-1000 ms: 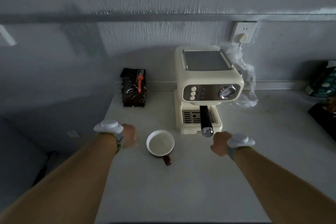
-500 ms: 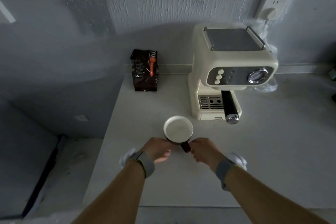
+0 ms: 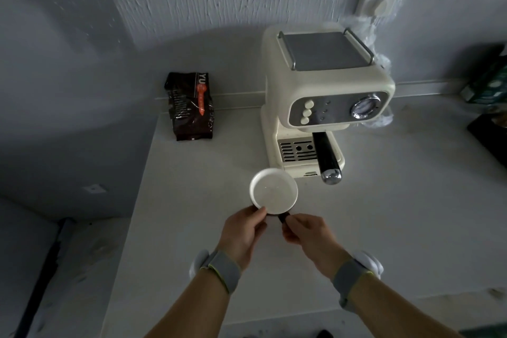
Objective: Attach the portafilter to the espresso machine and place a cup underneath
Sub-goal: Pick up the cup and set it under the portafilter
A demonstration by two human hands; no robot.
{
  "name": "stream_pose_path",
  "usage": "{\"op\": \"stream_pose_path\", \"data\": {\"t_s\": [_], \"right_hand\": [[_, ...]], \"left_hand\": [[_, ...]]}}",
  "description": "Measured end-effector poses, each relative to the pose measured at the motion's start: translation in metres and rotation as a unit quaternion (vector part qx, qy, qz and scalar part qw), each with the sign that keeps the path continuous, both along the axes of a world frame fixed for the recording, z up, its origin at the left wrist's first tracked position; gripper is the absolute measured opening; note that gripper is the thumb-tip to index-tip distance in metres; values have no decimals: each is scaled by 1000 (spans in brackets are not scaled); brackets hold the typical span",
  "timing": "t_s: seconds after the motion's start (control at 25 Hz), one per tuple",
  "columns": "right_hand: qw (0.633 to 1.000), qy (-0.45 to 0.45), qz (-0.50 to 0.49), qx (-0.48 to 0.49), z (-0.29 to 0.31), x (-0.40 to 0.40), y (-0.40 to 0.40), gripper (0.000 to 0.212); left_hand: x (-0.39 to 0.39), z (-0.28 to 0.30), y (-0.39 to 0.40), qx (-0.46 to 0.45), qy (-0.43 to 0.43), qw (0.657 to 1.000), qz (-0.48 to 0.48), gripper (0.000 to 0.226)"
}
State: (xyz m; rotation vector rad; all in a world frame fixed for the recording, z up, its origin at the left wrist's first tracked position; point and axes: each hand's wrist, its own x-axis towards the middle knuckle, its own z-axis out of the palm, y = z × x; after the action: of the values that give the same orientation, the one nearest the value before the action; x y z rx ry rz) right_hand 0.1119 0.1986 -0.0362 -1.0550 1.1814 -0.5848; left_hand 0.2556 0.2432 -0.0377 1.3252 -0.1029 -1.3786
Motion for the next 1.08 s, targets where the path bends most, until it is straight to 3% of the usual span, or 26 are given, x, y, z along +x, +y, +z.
{"op": "stream_pose_path", "data": {"t_s": [0.28,0.56,0.76,1.08], "right_hand": [[996,3,-62,-62,11,-53,-48,28],[995,4,-68,-73,18,-58,-103,25],[992,70,-32,-98,29,-43,-135,28],[996,55,-34,-55,26,-30,-145,29]], "left_hand": [[-55,23,-55,-103,-57,993,-31,22],[-66,44,-117,-99,-74,992,14,16],[-55,48,-148,-99,-78,991,36,15],[-42,33,-169,-56,-132,989,34,15]]}}
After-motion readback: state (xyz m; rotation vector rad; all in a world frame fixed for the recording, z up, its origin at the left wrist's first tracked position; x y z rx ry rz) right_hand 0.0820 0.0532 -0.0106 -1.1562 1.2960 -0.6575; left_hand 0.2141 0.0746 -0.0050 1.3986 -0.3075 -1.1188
